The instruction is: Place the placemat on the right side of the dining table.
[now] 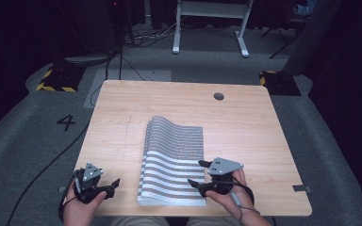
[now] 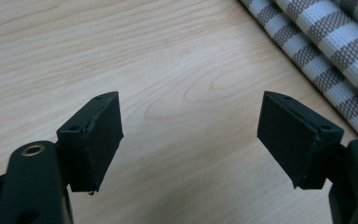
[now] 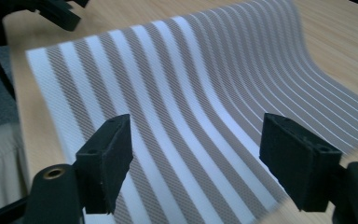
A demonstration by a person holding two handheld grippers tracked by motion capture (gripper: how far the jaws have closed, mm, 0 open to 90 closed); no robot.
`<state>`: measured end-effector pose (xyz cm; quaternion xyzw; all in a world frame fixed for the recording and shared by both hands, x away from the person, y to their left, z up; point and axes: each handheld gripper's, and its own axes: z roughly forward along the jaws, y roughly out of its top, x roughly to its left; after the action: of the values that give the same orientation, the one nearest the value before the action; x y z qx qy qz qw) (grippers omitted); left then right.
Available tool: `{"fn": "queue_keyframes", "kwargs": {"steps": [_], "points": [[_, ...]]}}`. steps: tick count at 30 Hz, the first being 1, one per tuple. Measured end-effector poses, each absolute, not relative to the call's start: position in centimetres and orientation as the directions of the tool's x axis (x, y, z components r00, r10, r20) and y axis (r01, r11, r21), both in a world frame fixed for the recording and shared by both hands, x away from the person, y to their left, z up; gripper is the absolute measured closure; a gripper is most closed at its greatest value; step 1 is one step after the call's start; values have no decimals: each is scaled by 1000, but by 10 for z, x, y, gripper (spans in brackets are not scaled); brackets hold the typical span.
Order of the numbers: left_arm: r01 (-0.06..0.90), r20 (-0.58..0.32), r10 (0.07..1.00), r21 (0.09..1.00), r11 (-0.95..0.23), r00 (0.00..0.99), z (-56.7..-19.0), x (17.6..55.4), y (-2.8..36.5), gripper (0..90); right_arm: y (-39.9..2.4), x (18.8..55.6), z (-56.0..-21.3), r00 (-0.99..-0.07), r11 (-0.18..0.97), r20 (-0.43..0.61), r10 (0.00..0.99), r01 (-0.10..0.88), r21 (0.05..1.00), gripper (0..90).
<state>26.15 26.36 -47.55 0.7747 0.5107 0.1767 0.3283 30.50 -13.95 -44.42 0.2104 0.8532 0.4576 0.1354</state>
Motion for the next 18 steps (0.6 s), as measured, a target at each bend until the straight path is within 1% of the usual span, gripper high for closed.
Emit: {"fn": "queue_keyframes", "kwargs": {"steps": [4, 5, 6, 9, 10, 12, 13, 14, 15, 16, 18], "points": [[682, -66, 914, 687, -249, 401, -475, 253, 268, 224, -111, 298, -446, -902, 506, -43, 430, 202, 839, 219], [682, -66, 914, 687, -249, 401, -475, 253, 268, 224, -111, 298, -446, -902, 506, -43, 430, 202, 839, 219], [681, -58, 917, 688, -249, 394, -474, 250, 269, 224, -98, 295, -448, -909, 511, -39, 415, 198, 836, 207], [683, -56, 918, 687, -249, 392, -473, 248, 270, 224, -86, 291, -449, -920, 515, -34, 391, 188, 836, 210], [683, -52, 920, 686, -249, 388, -472, 247, 271, 224, -74, 287, -450, -934, 531, -40, 356, 167, 831, 225], [686, -49, 922, 684, -249, 384, -473, 246, 271, 224, -63, 283, -451, -941, 551, -48, 334, 154, 820, 225], [686, -49, 922, 684, -249, 384, -473, 246, 271, 224, -63, 283, -451, -941, 551, -48, 334, 154, 820, 225], [689, -43, 923, 679, -253, 382, -474, 246, 271, 224, -52, 279, -453, -938, 552, -57, 342, 152, 820, 200], [689, -43, 923, 679, -253, 382, -474, 246, 271, 224, -52, 279, -453, -938, 552, -57, 342, 152, 820, 200], [693, -43, 921, 673, -261, 388, -475, 246, 272, 225, -42, 276, -455, -936, 554, -68, 346, 145, 820, 176], [694, -43, 921, 672, -259, 386, -476, 245, 272, 226, -34, 273, -457, -934, 555, -73, 351, 145, 819, 162]]}}
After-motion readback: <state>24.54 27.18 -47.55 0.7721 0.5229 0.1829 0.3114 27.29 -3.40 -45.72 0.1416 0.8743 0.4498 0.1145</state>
